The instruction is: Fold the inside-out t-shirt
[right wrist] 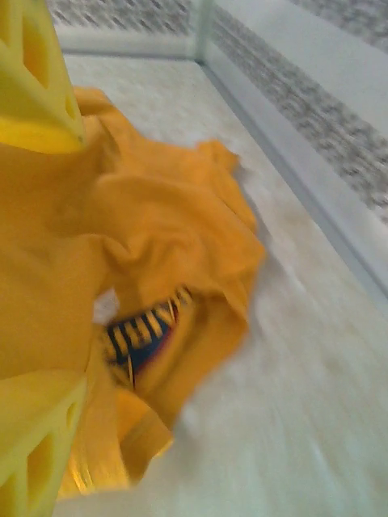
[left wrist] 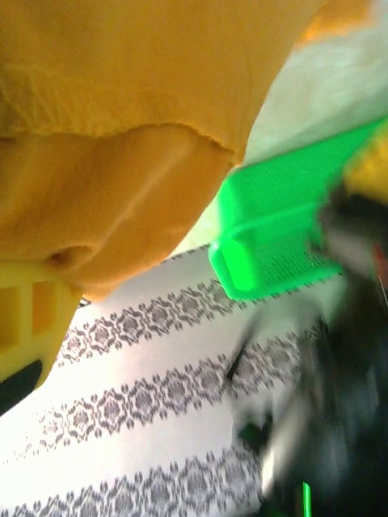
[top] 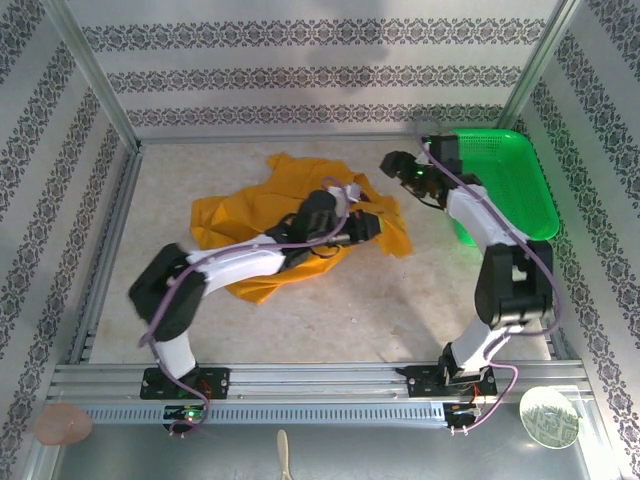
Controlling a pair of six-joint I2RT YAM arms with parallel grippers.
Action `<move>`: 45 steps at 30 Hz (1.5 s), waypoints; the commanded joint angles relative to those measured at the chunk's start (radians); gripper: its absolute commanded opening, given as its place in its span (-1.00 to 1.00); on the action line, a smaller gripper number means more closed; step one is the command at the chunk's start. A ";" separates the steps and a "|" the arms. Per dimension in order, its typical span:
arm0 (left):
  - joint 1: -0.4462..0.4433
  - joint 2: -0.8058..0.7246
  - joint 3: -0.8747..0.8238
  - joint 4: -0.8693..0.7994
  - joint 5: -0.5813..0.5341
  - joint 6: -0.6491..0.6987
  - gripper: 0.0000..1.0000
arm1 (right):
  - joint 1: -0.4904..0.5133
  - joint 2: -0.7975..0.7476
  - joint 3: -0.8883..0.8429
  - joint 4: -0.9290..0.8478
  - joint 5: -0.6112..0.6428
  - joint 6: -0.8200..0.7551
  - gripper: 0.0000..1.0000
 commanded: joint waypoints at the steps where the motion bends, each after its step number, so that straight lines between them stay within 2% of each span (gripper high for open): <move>1: 0.016 0.039 0.047 0.169 -0.014 -0.065 -0.19 | -0.029 -0.215 -0.025 -0.075 0.150 -0.050 0.43; 2: 0.025 0.026 0.031 0.158 -0.028 -0.051 0.04 | -0.033 -0.257 -0.045 -0.110 0.173 -0.067 0.43; 4: 0.040 -0.032 -0.015 0.111 -0.058 -0.012 0.29 | -0.033 -0.342 -0.111 -0.139 0.200 -0.083 0.44; 8: 0.063 -0.233 -0.142 -0.098 -0.155 0.076 0.50 | -0.027 -0.492 -0.301 -0.159 0.198 -0.065 0.43; 11: 0.063 -0.414 -0.263 -0.305 -0.276 0.078 0.53 | -0.018 -0.581 -0.457 -0.171 0.191 -0.034 0.44; 14: 0.062 -0.591 -0.411 -0.495 -0.381 0.004 0.52 | -0.018 -0.644 -0.598 -0.172 0.191 0.002 0.45; 17: 0.048 -0.766 -0.561 -0.624 -0.452 -0.089 0.47 | -0.018 -0.670 -0.705 -0.152 0.172 0.031 0.46; 21: 0.014 -0.912 -0.701 -0.736 -0.505 -0.172 0.39 | -0.017 -0.698 -0.799 -0.131 0.159 0.057 0.46; 25: -0.023 -0.915 -0.723 -0.802 -0.573 -0.174 0.35 | -0.014 -0.708 -0.832 -0.118 0.155 0.066 0.46; 33: -0.027 -0.747 -0.718 -0.752 -0.619 -0.170 0.32 | 0.008 -0.724 -0.841 -0.121 0.144 0.079 0.45; 37: -0.028 -0.707 -0.724 -0.745 -0.649 -0.213 0.31 | 0.017 -0.755 -0.847 -0.131 0.145 0.094 0.45; 45: -0.018 -0.642 -0.771 -0.657 -0.678 -0.264 0.30 | 0.129 -0.744 -0.870 -0.081 0.191 0.181 0.45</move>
